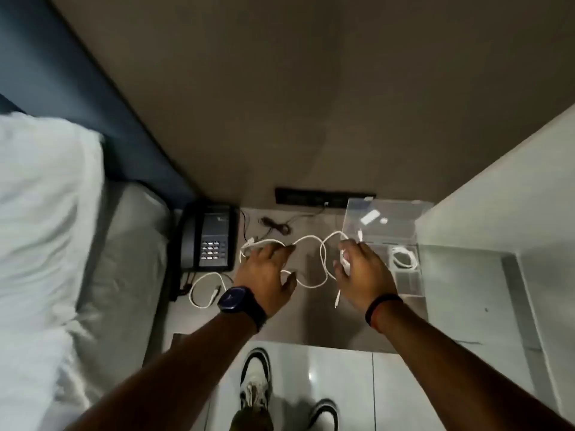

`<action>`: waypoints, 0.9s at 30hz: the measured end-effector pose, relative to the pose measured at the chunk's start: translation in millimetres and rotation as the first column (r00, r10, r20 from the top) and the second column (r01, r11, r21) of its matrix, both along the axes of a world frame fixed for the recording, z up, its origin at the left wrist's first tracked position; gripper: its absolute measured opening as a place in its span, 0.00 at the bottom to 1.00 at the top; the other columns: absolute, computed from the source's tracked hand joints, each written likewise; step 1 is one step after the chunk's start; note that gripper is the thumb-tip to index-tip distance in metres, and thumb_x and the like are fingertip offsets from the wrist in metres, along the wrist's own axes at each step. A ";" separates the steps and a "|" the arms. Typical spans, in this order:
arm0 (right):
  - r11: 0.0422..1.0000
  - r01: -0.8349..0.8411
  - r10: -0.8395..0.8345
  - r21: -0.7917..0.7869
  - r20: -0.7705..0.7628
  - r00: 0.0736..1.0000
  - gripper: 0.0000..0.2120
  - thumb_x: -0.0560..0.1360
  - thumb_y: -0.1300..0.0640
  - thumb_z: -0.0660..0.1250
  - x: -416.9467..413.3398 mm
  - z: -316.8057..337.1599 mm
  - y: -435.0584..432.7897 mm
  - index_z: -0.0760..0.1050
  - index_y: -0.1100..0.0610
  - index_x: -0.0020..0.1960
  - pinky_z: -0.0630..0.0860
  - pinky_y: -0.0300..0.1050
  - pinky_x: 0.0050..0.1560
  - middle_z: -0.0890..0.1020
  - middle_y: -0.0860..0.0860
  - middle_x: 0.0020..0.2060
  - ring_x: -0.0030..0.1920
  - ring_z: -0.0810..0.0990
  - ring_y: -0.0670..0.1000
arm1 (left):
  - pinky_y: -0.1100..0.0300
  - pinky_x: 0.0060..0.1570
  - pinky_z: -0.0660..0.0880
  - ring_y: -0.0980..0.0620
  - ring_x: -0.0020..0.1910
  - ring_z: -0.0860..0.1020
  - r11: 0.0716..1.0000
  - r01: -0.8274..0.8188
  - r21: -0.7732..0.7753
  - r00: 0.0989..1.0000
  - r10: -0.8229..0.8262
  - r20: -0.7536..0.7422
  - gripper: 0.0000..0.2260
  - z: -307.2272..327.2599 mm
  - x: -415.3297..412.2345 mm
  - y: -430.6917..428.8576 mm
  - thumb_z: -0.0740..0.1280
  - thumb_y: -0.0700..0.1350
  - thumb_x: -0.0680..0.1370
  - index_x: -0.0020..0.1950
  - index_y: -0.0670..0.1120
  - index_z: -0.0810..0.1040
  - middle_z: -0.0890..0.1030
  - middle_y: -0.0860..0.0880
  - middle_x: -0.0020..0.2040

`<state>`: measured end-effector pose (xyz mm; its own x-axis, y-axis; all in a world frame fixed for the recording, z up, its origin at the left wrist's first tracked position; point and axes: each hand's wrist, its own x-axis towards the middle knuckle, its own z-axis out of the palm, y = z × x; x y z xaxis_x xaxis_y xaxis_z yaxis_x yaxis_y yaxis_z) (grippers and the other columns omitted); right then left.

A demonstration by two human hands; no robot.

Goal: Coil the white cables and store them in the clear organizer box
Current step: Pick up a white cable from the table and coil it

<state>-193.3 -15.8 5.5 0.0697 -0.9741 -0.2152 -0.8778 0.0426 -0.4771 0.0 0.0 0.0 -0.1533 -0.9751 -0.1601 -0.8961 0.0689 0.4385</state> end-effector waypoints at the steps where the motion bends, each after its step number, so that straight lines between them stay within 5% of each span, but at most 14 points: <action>1: 0.999 -0.002 0.003 0.054 -0.021 1.000 0.13 0.73 0.57 0.63 1.0 -23.5 3.6 0.73 0.54 0.58 0.77 0.51 0.49 0.79 0.57 0.52 0.52 0.78 0.60 | 0.48 0.59 0.72 0.43 0.62 0.73 0.999 0.030 0.044 0.999 -0.030 0.016 0.23 -22.7 -1.2 -0.2 0.66 0.51 0.72 0.67 0.51 0.71 0.75 0.47 0.65; 5: 0.970 -0.017 0.037 0.244 -0.076 0.996 0.19 0.72 0.62 0.60 4.8 -122.6 17.5 0.73 0.52 0.62 0.75 0.50 0.53 0.77 0.56 0.56 0.55 0.77 0.59 | 0.49 0.61 0.66 0.45 0.65 0.69 0.986 0.073 0.148 0.990 -0.089 0.105 0.24 -120.2 -10.5 -0.9 0.66 0.53 0.73 0.69 0.56 0.68 0.72 0.51 0.68; 10: 0.974 -0.106 0.140 0.199 -0.167 0.976 0.24 0.73 0.64 0.60 9.4 -190.2 14.2 0.70 0.50 0.68 0.73 0.54 0.57 0.75 0.58 0.61 0.59 0.73 0.62 | 0.45 0.66 0.55 0.44 0.69 0.63 0.958 0.207 0.197 0.942 -0.250 0.226 0.23 -184.8 -25.4 -18.3 0.63 0.58 0.74 0.69 0.57 0.66 0.68 0.52 0.71; 15: 0.968 -0.188 0.228 0.167 -0.273 0.934 0.09 0.73 0.56 0.65 13.5 -206.9 -2.9 0.81 0.56 0.50 0.72 0.53 0.49 0.77 0.59 0.51 0.52 0.74 0.63 | 0.48 0.61 0.54 0.44 0.61 0.70 0.939 0.324 0.117 0.903 -0.344 0.256 0.11 -200.4 -19.0 -32.0 0.60 0.50 0.77 0.54 0.52 0.79 0.81 0.51 0.54; 19: 0.950 -0.310 0.283 -0.036 -0.318 0.905 0.06 0.73 0.57 0.64 12.2 -198.2 -9.3 0.78 0.58 0.43 0.71 0.52 0.44 0.80 0.57 0.44 0.45 0.78 0.61 | 0.50 0.55 0.59 0.44 0.55 0.75 0.966 0.256 0.032 0.958 -0.258 0.124 0.11 -195.5 -2.8 -40.4 0.58 0.54 0.78 0.50 0.50 0.77 0.82 0.49 0.50; 24: 0.959 -0.233 0.210 -0.160 -0.148 0.967 0.07 0.76 0.60 0.62 13.2 -174.1 -31.8 0.75 0.62 0.43 0.75 0.52 0.42 0.80 0.59 0.35 0.38 0.78 0.62 | 0.50 0.49 0.66 0.44 0.41 0.81 0.959 0.276 -0.061 0.960 -0.278 -0.033 0.08 -177.6 8.5 -56.5 0.63 0.51 0.76 0.44 0.50 0.79 0.84 0.48 0.38; 27: 0.941 -0.286 0.268 -0.181 -0.117 0.956 0.05 0.76 0.62 0.65 12.8 -155.4 -45.2 0.74 0.65 0.46 0.75 0.51 0.37 0.80 0.62 0.35 0.36 0.78 0.63 | 0.47 0.49 0.70 0.43 0.41 0.80 0.990 0.045 -0.135 0.992 -0.060 -0.109 0.12 -163.4 21.9 -77.4 0.60 0.53 0.77 0.45 0.50 0.81 0.84 0.48 0.38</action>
<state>-180.5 -60.9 -149.9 0.3317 -0.9425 -0.0419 -0.8811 -0.2937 -0.3706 21.9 -77.4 -163.4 -0.2142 -0.9768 -0.0093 -0.8350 0.1781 0.5206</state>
